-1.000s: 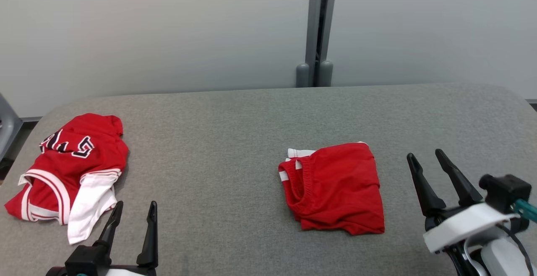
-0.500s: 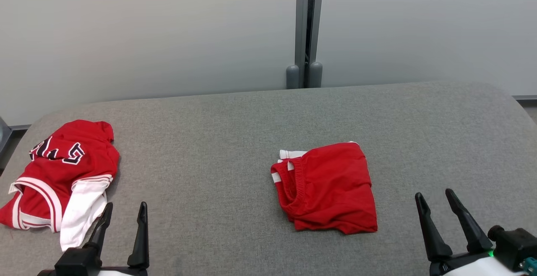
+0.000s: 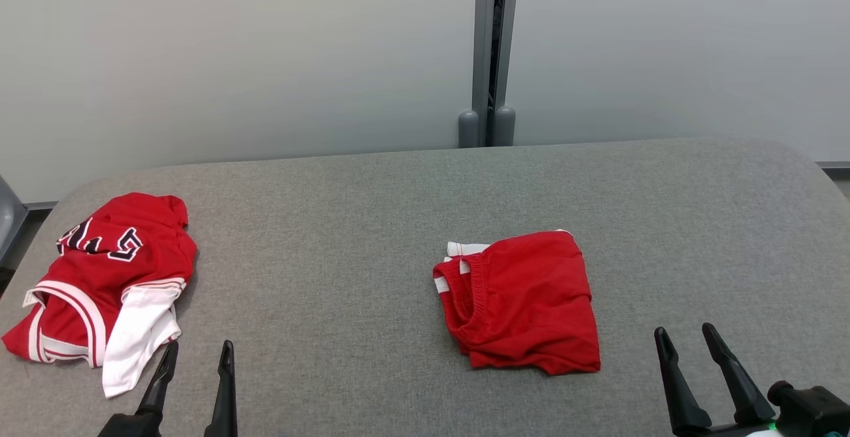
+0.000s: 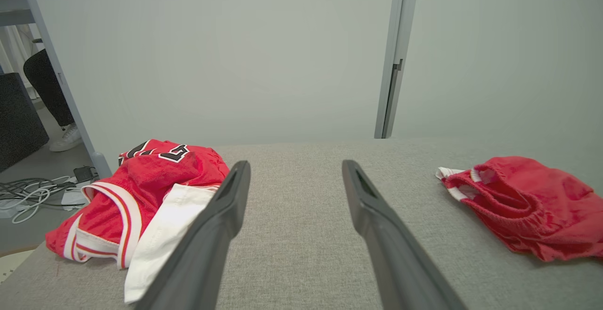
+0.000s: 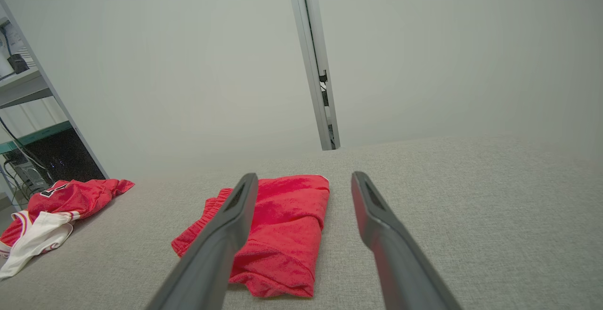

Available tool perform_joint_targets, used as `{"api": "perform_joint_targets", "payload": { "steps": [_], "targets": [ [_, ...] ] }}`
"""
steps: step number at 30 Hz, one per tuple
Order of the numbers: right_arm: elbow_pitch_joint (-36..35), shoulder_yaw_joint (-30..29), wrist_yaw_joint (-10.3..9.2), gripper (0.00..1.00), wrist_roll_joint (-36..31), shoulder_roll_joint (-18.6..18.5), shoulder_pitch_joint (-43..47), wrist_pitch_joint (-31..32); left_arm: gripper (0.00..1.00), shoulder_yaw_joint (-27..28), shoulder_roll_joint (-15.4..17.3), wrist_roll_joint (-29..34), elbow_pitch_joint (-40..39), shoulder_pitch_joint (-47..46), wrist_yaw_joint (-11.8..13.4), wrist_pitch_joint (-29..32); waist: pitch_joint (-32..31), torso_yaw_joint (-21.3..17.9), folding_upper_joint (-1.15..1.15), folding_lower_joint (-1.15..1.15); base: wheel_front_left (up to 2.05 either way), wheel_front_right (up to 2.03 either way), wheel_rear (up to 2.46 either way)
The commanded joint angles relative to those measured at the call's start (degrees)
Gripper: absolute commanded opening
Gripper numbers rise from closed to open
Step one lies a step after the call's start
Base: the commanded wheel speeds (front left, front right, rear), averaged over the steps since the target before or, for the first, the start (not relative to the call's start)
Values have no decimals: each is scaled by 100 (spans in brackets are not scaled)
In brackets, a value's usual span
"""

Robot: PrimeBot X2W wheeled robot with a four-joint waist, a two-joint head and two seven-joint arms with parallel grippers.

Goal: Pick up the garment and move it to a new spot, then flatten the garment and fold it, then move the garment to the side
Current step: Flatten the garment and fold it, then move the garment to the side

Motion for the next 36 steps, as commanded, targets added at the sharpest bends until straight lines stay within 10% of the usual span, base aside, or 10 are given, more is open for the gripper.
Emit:
{"api": "perform_joint_targets", "payload": {
  "steps": [1,14,36],
  "targets": [
    [29,-28,1,100,-19,-7,60,-29,100,14,19,3,-35,44,28,1,-3,7,0,0,0,0,0],
    [899,180,1,100,79,-141,-941,-22,100,-166,14,-78,-19,-86,62,1,59,158,0,0,0,0,0],
    [5234,395,1,100,78,-107,-3756,395,100,-828,13,-266,245,-672,94,1,761,1036,0,0,0,0,0]
  ]
}}
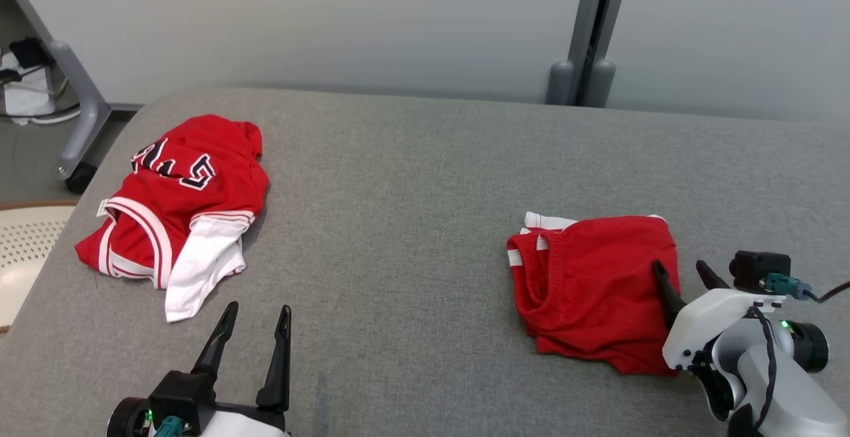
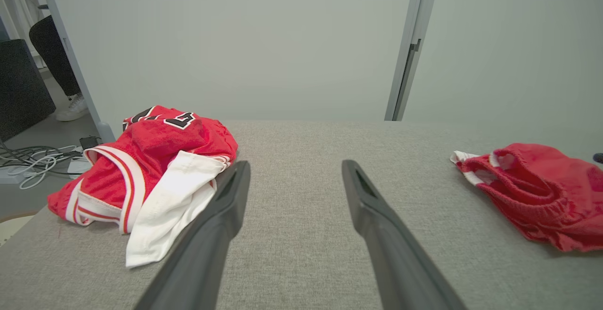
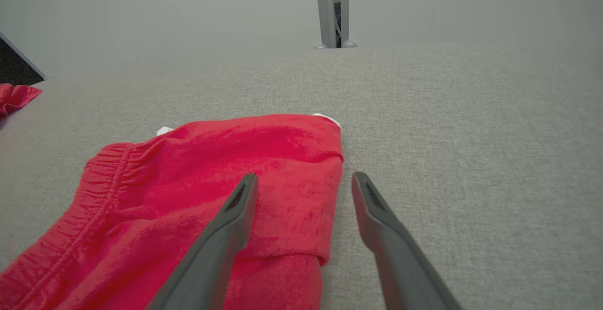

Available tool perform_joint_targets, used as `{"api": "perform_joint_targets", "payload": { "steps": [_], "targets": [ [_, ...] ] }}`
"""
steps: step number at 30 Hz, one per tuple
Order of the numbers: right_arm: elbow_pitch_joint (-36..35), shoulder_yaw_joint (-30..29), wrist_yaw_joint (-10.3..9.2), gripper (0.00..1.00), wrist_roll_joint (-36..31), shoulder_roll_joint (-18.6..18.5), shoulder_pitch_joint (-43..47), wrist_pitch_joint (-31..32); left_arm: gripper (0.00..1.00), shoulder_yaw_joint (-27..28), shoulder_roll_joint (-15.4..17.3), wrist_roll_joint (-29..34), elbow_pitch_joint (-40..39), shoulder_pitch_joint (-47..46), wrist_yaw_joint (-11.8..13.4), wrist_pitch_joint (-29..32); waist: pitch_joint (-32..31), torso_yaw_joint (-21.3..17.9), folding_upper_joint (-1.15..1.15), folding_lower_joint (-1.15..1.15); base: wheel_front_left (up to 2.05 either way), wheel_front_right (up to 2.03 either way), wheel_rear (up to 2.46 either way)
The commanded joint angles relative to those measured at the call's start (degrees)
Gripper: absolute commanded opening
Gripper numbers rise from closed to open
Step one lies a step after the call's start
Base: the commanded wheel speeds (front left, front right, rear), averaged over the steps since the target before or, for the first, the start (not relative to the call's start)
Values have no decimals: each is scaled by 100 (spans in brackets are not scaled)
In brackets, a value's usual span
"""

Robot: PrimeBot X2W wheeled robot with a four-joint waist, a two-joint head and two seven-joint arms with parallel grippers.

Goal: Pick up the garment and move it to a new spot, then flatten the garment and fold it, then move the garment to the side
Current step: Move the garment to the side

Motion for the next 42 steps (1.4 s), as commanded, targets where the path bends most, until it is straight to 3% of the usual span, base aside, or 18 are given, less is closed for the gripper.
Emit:
{"api": "perform_joint_targets", "payload": {
  "steps": [1,10,11,12,16,24,34,42],
  "targets": [
    [248,-51,1,100,31,-25,-150,-54,100,-1,20,-44,14,-115,21,1,140,89,0,0,0,0,0],
    [1074,13,0,100,214,171,-347,-35,100,29,18,-56,38,-211,17,1,326,103,0,0,0,0,0],
    [1082,47,0,41,251,212,-347,-25,100,39,19,-53,44,-233,12,1,340,97,0,0,0,0,0],
    [1069,82,1,0,294,240,-365,-34,100,45,19,-50,52,-254,7,1,354,89,0,0,0,0,0],
    [1034,271,0,0,323,209,-482,-29,100,47,18,-42,61,-334,-7,1,397,64,0,0,0,0,0],
    [752,1146,0,0,146,-225,-1126,76,100,92,18,46,-39,-460,-86,1,727,-175,0,0,0,0,0],
    [245,2322,-1,0,349,-1244,-2193,313,100,208,156,187,-325,-850,-217,0,1724,-858,0,0,0,0,0],
    [59,2842,0,0,675,-1919,-3054,229,100,330,433,337,-657,-1096,-257,1,2386,-1443,0,0,0,0,0]
  ]
}}
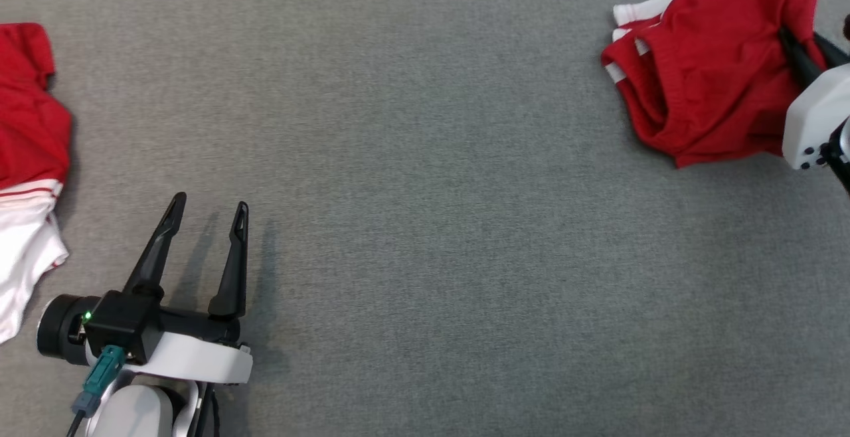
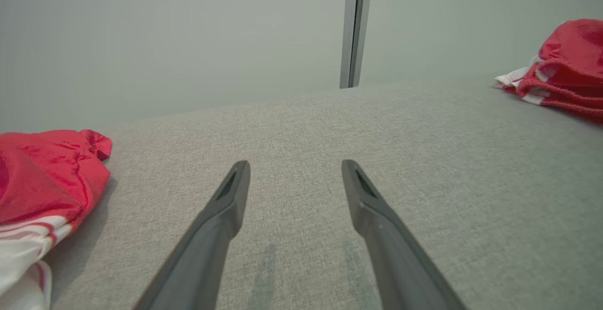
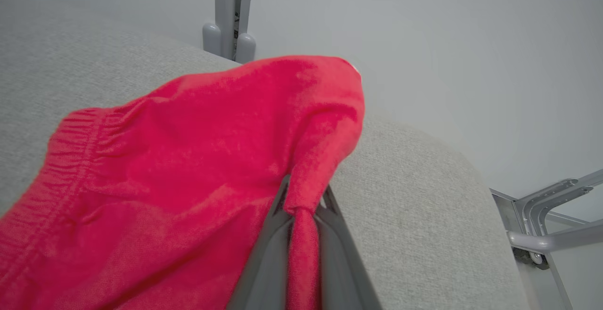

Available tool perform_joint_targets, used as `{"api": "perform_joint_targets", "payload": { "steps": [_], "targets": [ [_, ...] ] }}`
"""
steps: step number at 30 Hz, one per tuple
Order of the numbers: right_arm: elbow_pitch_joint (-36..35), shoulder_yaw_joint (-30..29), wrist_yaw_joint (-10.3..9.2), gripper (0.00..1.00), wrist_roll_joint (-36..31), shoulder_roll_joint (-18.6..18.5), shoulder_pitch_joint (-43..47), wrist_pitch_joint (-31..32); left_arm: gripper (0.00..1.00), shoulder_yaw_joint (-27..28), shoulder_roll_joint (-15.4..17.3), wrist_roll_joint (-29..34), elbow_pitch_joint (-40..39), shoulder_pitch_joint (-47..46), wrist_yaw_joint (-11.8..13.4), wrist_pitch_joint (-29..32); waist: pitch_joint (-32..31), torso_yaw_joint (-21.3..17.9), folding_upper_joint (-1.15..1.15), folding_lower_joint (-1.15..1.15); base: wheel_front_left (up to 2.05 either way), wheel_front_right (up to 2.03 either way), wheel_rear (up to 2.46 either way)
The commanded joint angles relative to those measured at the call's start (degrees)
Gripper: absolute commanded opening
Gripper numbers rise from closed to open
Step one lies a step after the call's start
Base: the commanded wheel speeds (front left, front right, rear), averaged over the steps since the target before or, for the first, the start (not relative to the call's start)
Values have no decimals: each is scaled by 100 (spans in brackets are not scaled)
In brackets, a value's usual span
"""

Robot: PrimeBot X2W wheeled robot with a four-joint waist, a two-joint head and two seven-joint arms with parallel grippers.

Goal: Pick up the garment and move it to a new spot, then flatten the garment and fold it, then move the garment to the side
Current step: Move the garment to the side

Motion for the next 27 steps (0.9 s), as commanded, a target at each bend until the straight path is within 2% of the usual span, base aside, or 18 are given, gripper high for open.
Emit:
{"api": "perform_joint_targets", "payload": {
  "steps": [1,7,13,17,19,25,26,27],
  "targets": [
    [14,59,-1,0,60,-99,-112,-18,100,31,61,46,-64,-122,-18,1,313,-346,0,0,0,0,0],
    [53,339,-2,0,214,-381,-544,-85,100,131,215,58,-328,28,0,1,440,-649,0,0,0,0,0],
    [223,539,-2,0,281,-567,-916,-90,100,209,304,19,-569,146,16,1,533,-751,0,0,0,0,0],
    [244,621,-1,0,416,-544,-990,-47,100,155,272,87,-668,204,63,1,575,-747,0,0,0,0,0],
    [255,779,-2,0,251,-598,-1157,-175,100,188,305,62,-720,208,70,1,623,-748,0,0,0,0,0],
    [524,805,-2,0,308,-462,-1243,-347,100,192,282,37,-752,243,125,1,672,-750,0,0,0,0,0],
    [567,819,-2,8,307,-435,-1254,-371,100,188,275,41,-750,243,143,1,673,-749,0,0,0,0,0],
    [605,832,-2,61,308,-422,-1272,-397,100,180,267,46,-745,250,154,1,673,-748,0,0,0,0,0]
  ]
}}
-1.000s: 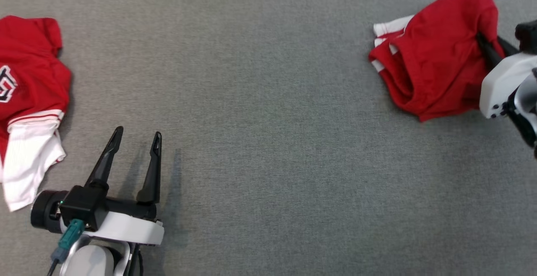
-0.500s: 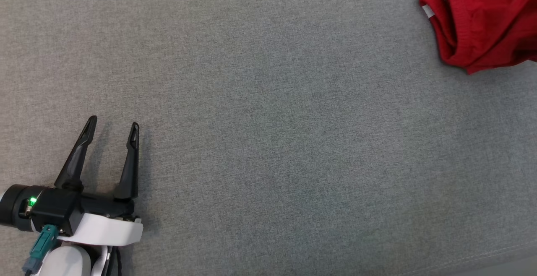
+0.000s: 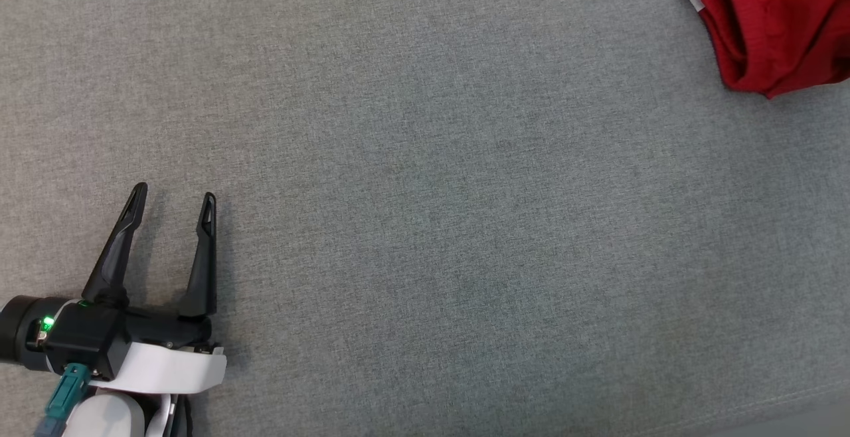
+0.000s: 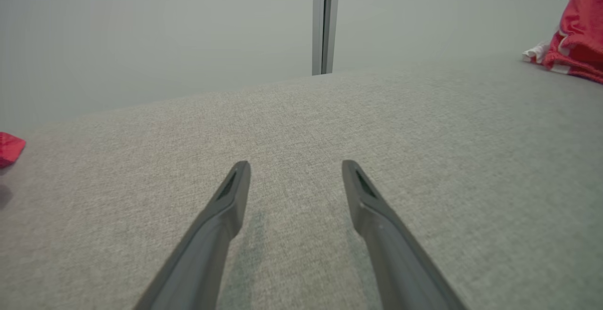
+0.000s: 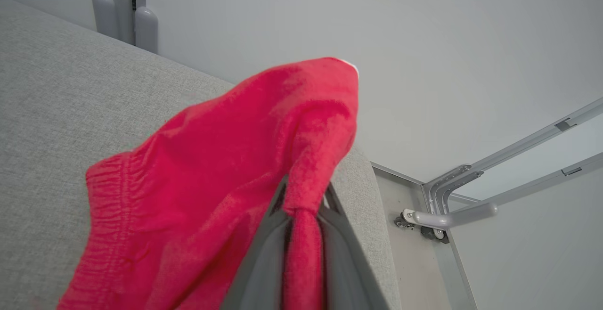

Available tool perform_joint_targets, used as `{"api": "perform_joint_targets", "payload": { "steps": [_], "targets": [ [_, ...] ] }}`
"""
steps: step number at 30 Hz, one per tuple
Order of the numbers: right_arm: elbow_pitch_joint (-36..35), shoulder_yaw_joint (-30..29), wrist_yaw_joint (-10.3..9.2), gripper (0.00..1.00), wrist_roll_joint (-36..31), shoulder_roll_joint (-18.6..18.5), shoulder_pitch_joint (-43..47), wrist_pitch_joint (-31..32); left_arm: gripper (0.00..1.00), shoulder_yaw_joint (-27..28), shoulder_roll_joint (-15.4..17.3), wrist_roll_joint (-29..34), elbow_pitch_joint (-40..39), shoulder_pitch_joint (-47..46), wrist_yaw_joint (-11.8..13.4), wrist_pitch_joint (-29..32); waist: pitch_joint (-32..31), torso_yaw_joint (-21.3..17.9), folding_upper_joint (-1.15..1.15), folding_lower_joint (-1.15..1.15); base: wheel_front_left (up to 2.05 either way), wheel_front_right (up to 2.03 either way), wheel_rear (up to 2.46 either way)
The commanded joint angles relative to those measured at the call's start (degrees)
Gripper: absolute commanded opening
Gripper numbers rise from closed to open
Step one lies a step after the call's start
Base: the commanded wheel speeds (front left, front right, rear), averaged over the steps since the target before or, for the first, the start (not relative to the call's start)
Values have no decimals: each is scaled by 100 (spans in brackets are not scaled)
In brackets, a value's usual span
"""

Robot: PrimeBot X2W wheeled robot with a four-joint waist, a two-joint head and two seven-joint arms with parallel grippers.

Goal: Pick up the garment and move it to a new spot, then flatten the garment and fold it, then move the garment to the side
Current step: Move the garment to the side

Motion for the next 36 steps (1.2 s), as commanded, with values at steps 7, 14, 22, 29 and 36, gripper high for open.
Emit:
{"api": "perform_joint_targets", "payload": {
  "steps": [7,14,22,29,36],
  "targets": [
    [246,91,-3,100,-29,61,-127,-165,100,-17,-44,-46,3,61,81,1,-67,40,0,0,0,0,0],
    [250,31,-2,100,124,21,58,-316,100,23,-183,-159,112,132,100,1,-501,199,0,0,0,0,0],
    [-996,-902,-2,100,217,132,1093,-361,100,232,-368,-312,305,533,158,1,-1580,444,0,0,0,0,0],
    [-2241,-1937,-2,100,-288,492,2566,-364,100,462,-438,-418,417,950,183,1,-2276,517,0,0,0,0,0],
    [-3073,-2715,-2,100,-652,889,3844,-364,100,528,-492,-401,527,1156,155,1,-2713,655,0,0,0,0,0]
  ]
}}
